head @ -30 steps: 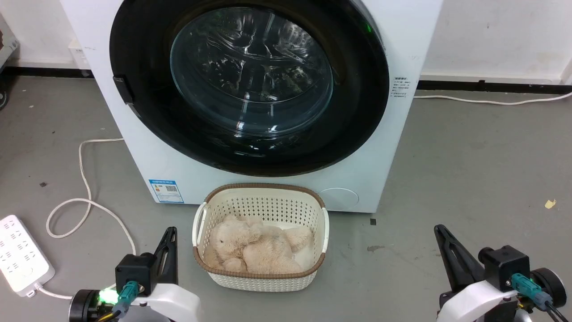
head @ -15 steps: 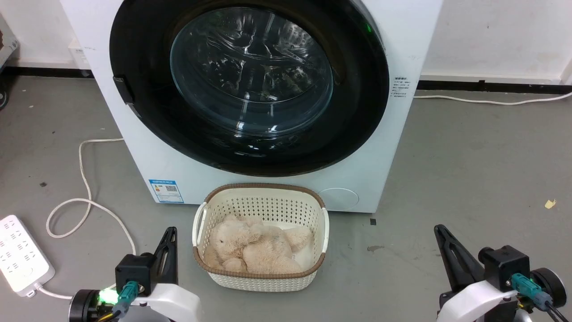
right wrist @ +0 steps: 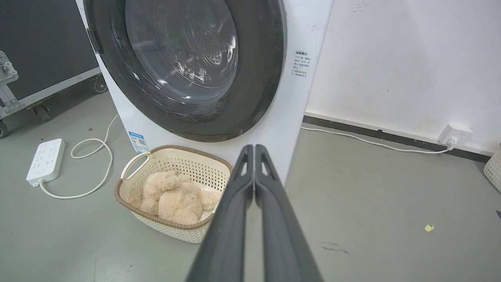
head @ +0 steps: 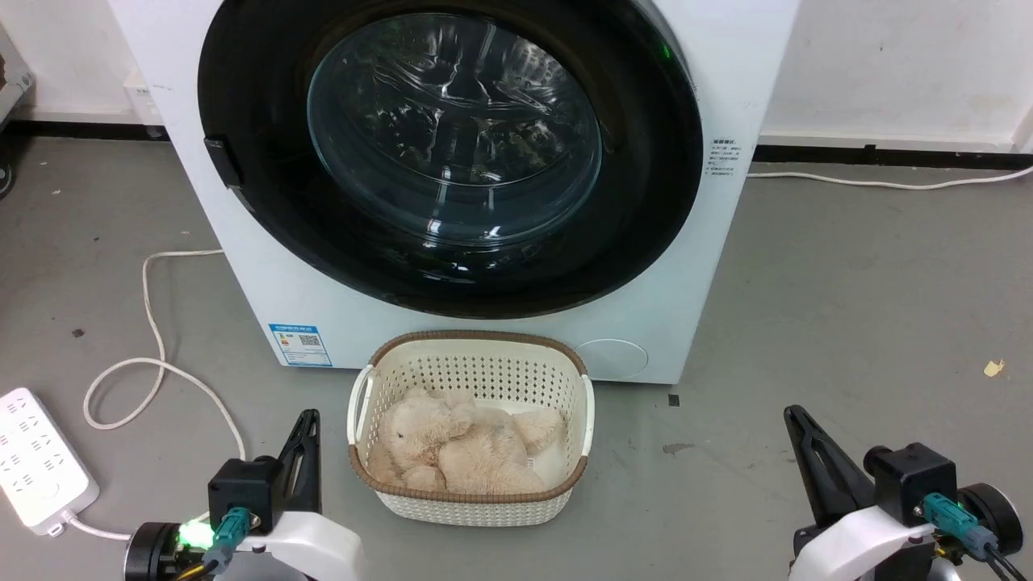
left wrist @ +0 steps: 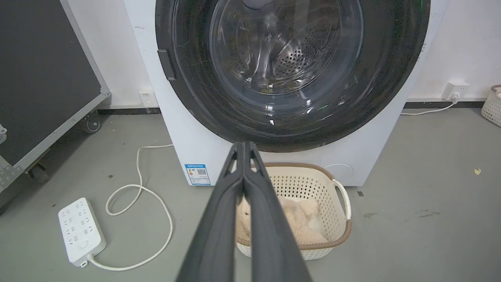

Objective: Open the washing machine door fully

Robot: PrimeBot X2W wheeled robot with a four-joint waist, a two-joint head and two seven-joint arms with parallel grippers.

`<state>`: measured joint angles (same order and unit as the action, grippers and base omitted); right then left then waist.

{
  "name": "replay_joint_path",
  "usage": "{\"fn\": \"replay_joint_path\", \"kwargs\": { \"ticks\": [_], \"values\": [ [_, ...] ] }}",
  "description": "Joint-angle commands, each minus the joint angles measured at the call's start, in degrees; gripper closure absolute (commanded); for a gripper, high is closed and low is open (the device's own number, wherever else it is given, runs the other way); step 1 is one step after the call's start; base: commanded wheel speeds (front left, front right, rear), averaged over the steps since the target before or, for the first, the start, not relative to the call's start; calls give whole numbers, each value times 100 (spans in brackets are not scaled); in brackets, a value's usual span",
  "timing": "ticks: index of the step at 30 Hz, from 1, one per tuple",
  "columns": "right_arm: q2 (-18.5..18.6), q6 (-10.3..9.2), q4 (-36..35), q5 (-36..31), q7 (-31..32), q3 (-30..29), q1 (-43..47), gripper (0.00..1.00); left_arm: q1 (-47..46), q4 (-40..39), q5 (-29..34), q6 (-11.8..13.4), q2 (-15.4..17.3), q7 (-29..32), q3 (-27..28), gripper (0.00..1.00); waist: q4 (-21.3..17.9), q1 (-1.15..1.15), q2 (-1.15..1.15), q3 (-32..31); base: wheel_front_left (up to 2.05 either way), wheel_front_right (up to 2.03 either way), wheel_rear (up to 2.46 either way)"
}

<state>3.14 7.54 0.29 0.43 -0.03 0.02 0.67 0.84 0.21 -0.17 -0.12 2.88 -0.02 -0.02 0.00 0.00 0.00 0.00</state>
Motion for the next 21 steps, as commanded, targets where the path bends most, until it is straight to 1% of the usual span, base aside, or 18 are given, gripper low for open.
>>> {"fn": "replay_joint_path", "kwargs": {
  "ticks": [1, 2, 3, 4, 5, 21],
  "values": [
    [-26, -5, -29, -43, 3, -2, -67, 100, -84, -21, 17, 12, -1, 2, 2, 100, 0, 0, 0, 0, 0, 0, 0],
    [0, 0, 1, 4, -1, 0, 1, 0, 2, 1, -1, -1, 0, -1, 1, 0, 0, 0, 0, 0, 0, 0, 0],
    [0, 0, 3, 7, -2, 0, 3, 0, 5, 4, -2, -1, 0, -3, -2, 0, 0, 0, 0, 0, 0, 0, 0],
    [0, 0, 3, 7, -3, -2, 3, 100, 6, 5, -2, 0, 0, -2, -4, 100, 0, 0, 0, 0, 0, 0, 0],
    [0, 0, 4, 12, -7, -1, 3, 0, 6, 5, -3, 1, 0, -7, -6, 0, 0, 0, 0, 1, 0, 0, 0],
    [-3, -1, -21, 119, -199, -22, -49, 0, -26, -41, -47, 71, 0, -199, -119, 0, 23, 0, 0, 146, 0, 0, 0]
  ]
}}
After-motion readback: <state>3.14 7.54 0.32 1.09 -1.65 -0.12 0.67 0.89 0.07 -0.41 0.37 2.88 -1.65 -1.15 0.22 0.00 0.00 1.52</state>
